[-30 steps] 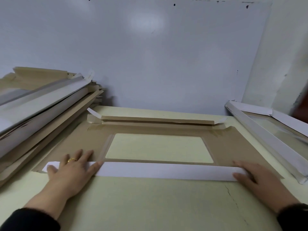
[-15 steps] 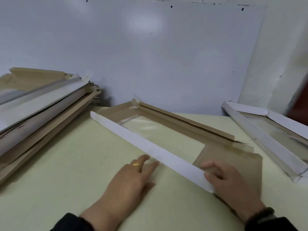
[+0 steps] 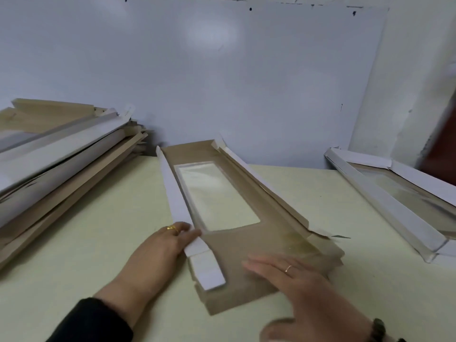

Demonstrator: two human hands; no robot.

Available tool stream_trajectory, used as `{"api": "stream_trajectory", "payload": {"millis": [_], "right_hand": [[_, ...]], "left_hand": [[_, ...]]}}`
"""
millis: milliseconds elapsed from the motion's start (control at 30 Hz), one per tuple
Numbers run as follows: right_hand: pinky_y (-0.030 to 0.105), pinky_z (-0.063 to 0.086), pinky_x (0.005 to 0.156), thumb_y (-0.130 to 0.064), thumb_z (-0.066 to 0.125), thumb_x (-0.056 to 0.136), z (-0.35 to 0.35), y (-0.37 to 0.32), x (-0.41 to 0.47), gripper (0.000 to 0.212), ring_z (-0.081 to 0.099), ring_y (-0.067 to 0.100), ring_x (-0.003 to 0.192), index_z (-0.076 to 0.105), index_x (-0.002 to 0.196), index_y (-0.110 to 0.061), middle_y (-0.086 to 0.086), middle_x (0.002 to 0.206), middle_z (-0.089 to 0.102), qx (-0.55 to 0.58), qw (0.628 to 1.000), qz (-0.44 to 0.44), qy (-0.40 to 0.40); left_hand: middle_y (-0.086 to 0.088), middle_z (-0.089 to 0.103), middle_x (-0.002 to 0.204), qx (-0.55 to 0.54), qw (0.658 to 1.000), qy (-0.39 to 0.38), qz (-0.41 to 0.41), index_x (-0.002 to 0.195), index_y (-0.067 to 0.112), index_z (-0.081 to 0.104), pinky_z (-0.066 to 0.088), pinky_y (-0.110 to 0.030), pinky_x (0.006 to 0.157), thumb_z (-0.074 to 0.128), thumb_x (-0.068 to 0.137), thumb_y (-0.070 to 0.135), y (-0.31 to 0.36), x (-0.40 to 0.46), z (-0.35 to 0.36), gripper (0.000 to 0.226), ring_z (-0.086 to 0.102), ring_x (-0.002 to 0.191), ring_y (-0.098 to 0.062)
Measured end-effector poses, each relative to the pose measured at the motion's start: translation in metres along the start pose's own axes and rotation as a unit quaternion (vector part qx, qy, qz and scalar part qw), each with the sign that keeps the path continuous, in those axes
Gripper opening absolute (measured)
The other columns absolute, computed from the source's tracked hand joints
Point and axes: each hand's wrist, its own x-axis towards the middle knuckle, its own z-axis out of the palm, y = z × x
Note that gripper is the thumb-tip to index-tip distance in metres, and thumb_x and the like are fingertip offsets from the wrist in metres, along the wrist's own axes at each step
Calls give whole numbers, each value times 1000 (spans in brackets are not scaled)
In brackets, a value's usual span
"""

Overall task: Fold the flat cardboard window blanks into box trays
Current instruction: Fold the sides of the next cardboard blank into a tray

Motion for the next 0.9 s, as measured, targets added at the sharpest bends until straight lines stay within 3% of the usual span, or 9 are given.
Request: {"api": "stream_trajectory", "payload": {"millis": [100, 167, 267, 367, 467, 567, 700, 800, 900], "right_hand": [[21, 54, 74, -15, 61, 74, -2, 13, -4, 25, 67, 4, 89, 74, 94, -21, -11, 98, 71, -1, 999, -15, 28], [24, 56, 69, -4, 54, 70, 4, 13, -2, 33, 69, 4, 82, 76, 84, -23, -11, 92, 72, -25, 999, -16, 40], [21, 55, 74, 0, 20, 84, 22, -1, 0, 63, 67, -1, 86, 77, 81, -27, -13, 92, 72, -101, 993, -25, 49], [13, 53, 63, 5, 8, 83, 35, -16, 6, 75, 68, -1, 82, 77, 74, -23, -12, 85, 73, -152, 986, 0, 75], [14, 51, 51, 3, 23, 68, 44, -29, 14, 56, 69, 2, 71, 76, 66, -15, -5, 71, 72, -178, 982, 27, 56], [14, 50, 45, 9, 8, 83, 52, -38, 14, 71, 69, 6, 64, 74, 62, -9, 0, 64, 70, -189, 979, 57, 57], [14, 52, 55, -27, 68, 70, 37, -29, 9, 12, 69, 1, 76, 77, 71, -20, -9, 80, 73, -106, 994, -21, 20], [12, 52, 65, -46, 90, 40, 26, -18, 5, 42, 67, -3, 81, 77, 74, -26, -15, 86, 72, -47, 999, -18, 5], [12, 50, 75, -40, 86, 55, 19, -4, -4, 36, 66, -3, 87, 76, 86, -25, -15, 96, 71, 2, 1000, -15, 2]], "left_hand": [[12, 34, 142, -32, 996, -74, -30, 137, 36, 40, 21, -5, 92, 41, 96, 10, -20, -4, 2, 49, 41, 127, -6], [7, 32, 146, -46, 994, -81, -50, 138, 32, 41, 18, -5, 96, 41, 94, 4, -29, -3, 7, 52, 38, 130, -8], [-2, 35, 147, -87, 986, -70, -125, 135, 22, 46, 20, -13, 106, 40, 89, -8, -30, -3, 0, 55, 37, 133, -16], [-4, 48, 136, -74, 982, 27, -174, 127, 18, 57, 37, -26, 97, 41, 88, -9, -20, -9, -14, 50, 49, 121, -22], [3, 60, 114, -68, 992, 89, -58, 115, 18, 64, 40, -20, 81, 41, 96, 24, 22, -16, -32, 30, 59, 98, -14], [12, 68, 102, 10, 998, -45, 51, 104, 27, 70, 47, -14, 68, 37, 86, 51, 55, -30, -26, 45, 65, 85, -3], [13, 71, 92, 42, 987, -103, 116, 92, 31, 75, 49, -9, 54, 57, 70, 24, 41, -39, -11, 29, 67, 77, 1], [14, 72, 91, 31, 992, -71, 100, 89, 34, 75, 47, -8, 52, 35, 88, 32, 24, -44, -14, 40, 63, 77, 0], [11, 70, 87, 46, 996, -12, 71, 87, 33, 76, 45, -15, 56, 8, 99, 45, 12, -52, -16, 70, 42, 77, -2]]}}
